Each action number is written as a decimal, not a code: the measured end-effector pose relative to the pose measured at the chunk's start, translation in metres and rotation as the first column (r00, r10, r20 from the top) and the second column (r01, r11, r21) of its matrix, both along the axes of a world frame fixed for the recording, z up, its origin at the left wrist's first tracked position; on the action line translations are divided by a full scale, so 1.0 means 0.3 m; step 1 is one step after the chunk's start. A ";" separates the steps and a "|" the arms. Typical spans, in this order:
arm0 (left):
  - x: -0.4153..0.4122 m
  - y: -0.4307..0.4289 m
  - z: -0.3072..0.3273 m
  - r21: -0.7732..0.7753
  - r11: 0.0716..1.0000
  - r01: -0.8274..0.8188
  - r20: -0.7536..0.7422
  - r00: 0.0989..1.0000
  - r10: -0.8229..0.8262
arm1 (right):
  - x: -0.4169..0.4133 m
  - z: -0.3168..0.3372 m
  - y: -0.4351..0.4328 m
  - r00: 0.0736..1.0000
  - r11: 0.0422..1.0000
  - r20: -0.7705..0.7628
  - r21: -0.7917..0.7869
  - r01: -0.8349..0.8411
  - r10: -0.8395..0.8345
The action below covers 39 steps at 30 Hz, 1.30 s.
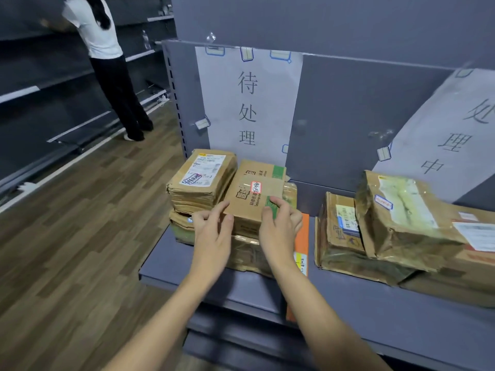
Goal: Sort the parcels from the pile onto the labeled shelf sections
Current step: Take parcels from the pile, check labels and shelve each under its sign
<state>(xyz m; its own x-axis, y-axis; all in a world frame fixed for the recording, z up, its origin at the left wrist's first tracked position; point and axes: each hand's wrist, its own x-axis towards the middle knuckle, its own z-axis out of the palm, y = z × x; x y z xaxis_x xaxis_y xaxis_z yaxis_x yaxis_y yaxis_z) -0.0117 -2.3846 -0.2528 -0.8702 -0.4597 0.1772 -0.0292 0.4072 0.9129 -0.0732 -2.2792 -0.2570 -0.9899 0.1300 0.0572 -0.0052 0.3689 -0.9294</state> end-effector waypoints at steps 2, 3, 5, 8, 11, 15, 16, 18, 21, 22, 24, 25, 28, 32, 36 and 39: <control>0.001 -0.005 0.001 -0.010 1.000 0.027 0.009 1.000 -0.027 | -0.013 0.008 -0.008 1.000 1.000 -0.002 0.014 -0.002 0.002; 0.001 -0.008 0.001 -0.016 0.999 0.035 0.015 0.999 -0.035 | -0.017 0.009 -0.010 1.000 1.000 0.001 0.020 -0.005 0.005; 0.002 -0.009 0.000 -0.033 0.998 0.048 0.018 0.999 -0.048 | -0.027 0.010 -0.012 1.000 1.000 0.013 0.017 -0.014 0.014; 0.000 -0.006 0.000 -0.025 0.996 0.085 0.018 0.996 -0.085 | -0.044 0.011 -0.011 1.000 1.000 0.020 0.002 -0.005 0.005; -0.007 -0.002 0.004 -0.012 0.994 0.111 0.022 0.994 -0.111 | -0.057 0.015 -0.010 1.000 1.000 0.024 0.006 0.009 -0.009; -0.007 -0.007 0.007 -0.027 0.992 0.122 0.014 0.992 -0.122 | -0.063 0.023 -0.007 0.999 1.000 0.034 0.019 -0.003 0.003; -0.006 -0.010 0.009 -0.039 0.991 0.127 0.014 0.992 -0.127 | -0.061 0.024 -0.005 0.999 1.000 0.032 0.018 -0.009 0.008; 0.001 -0.018 0.014 -0.049 0.990 0.132 0.027 0.991 -0.131 | -0.052 0.025 0.007 1.000 0.999 0.015 0.042 -0.021 0.020; 0.027 -0.030 0.030 -0.133 0.983 0.128 0.024 0.992 -0.125 | -0.035 0.053 0.049 0.999 0.989 -0.031 0.148 -0.024 0.029; 0.035 -0.032 0.041 -0.199 0.971 0.135 0.010 0.991 -0.135 | -0.033 0.069 0.070 0.998 0.978 -0.041 0.207 -0.029 0.039; 0.037 -0.032 0.075 -0.363 0.917 0.166 0.021 0.985 -0.170 | -0.035 0.100 0.114 0.996 0.931 -0.029 0.358 -0.072 0.089; 0.030 -0.029 0.095 -0.438 0.879 0.188 0.042 0.981 -0.189 | -0.037 0.114 0.133 0.992 0.892 -0.011 0.439 -0.105 0.122; -0.008 0.011 0.171 -0.574 0.772 0.274 0.142 0.961 -0.236 | -0.031 0.161 0.188 0.969 0.742 0.061 0.632 -0.224 0.241; -0.066 0.120 0.270 -0.685 0.586 0.434 0.356 0.900 -0.251 | 0.003 0.256 0.300 0.915 0.568 0.145 0.744 -0.352 0.376; -0.064 0.362 0.404 -0.742 0.468 0.480 0.393 0.877 -0.277 | 0.055 0.376 0.537 0.907 0.506 0.184 0.780 -0.369 0.379; -0.075 0.622 0.489 -0.747 0.415 0.520 0.406 0.851 -0.334 | 0.116 0.478 0.811 0.938 0.511 0.175 0.801 -0.312 0.298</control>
<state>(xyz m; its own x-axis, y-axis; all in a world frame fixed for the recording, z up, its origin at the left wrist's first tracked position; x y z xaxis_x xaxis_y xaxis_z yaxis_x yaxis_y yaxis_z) -0.0342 -2.1978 -0.1060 -0.9647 0.2499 0.0831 0.2607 0.9513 0.1647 -0.0385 -2.0359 -0.1136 -0.9609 -0.2744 -0.0364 -0.2584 0.9363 -0.2377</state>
